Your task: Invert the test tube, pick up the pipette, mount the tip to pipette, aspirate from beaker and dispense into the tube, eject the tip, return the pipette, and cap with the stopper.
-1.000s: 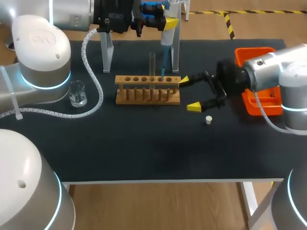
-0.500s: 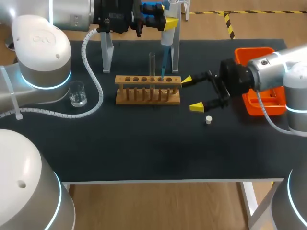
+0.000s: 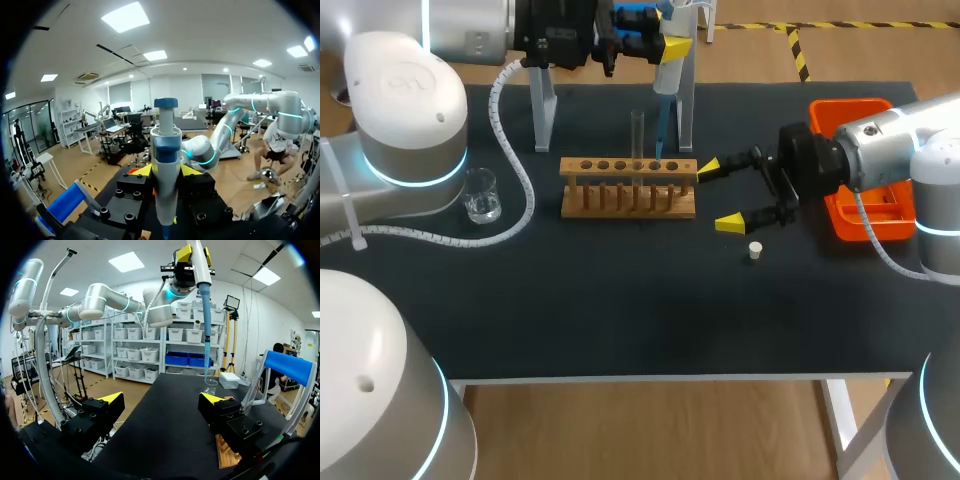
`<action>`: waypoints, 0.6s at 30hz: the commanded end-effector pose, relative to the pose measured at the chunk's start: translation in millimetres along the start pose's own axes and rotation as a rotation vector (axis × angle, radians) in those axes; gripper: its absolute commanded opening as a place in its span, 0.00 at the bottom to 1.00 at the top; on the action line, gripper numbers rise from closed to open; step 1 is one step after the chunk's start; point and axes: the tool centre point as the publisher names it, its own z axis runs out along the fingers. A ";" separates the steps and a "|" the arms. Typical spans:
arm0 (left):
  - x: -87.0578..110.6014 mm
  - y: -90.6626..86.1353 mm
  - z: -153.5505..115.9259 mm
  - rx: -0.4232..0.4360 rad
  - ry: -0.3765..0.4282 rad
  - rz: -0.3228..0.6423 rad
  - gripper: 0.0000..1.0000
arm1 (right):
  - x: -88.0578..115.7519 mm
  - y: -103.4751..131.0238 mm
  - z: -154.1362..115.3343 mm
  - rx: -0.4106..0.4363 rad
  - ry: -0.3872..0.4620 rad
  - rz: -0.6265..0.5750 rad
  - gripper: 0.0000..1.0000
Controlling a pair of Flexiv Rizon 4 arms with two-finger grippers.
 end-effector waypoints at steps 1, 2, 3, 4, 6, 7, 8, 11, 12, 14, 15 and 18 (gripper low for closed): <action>3.3 19.1 -24.0 0.012 -0.029 -0.011 0.00 | 0.7 0.8 -1.0 0.003 0.001 0.000 1.00; 1.2 23.2 -28.8 0.011 -0.032 -0.018 0.00 | 0.7 0.8 -1.0 0.003 0.001 0.000 1.00; -1.1 27.5 -34.2 0.002 -0.032 -0.020 0.00 | 0.7 0.8 -1.0 0.003 0.001 0.000 1.00; -3.6 32.0 -40.1 -0.009 -0.033 -0.023 0.00 | 0.7 0.8 -1.0 0.003 0.001 0.000 1.00; -8.8 41.2 -54.3 -0.008 -0.046 -0.036 0.00 | 0.7 0.8 -1.0 0.003 0.001 0.000 1.00; -11.1 45.6 -60.9 -0.016 -0.049 -0.035 0.00 | 0.7 0.8 -1.0 0.003 0.001 0.000 1.00; -13.5 49.6 -67.9 -0.014 -0.053 -0.037 0.00 | 0.7 0.8 -1.0 0.003 0.001 0.000 1.00; -21.7 60.4 -89.6 -0.015 -0.078 -0.037 0.00 | 0.7 0.8 -1.0 0.003 0.001 0.000 1.00; -24.8 63.6 -96.4 -0.016 -0.088 -0.038 0.00 | 0.7 0.8 -1.0 0.003 0.001 0.000 1.00; -30.8 67.7 -108.4 -0.019 -0.103 -0.037 0.00 | 0.7 0.8 -1.0 0.003 0.001 0.000 1.00; -36.2 71.0 -118.2 -0.020 -0.111 -0.036 0.00 | 0.7 0.8 -1.0 0.003 0.001 0.000 1.00; -46.7 75.5 -136.5 -0.022 -0.130 -0.031 0.00 | 0.7 0.8 -1.0 0.003 0.001 0.000 1.00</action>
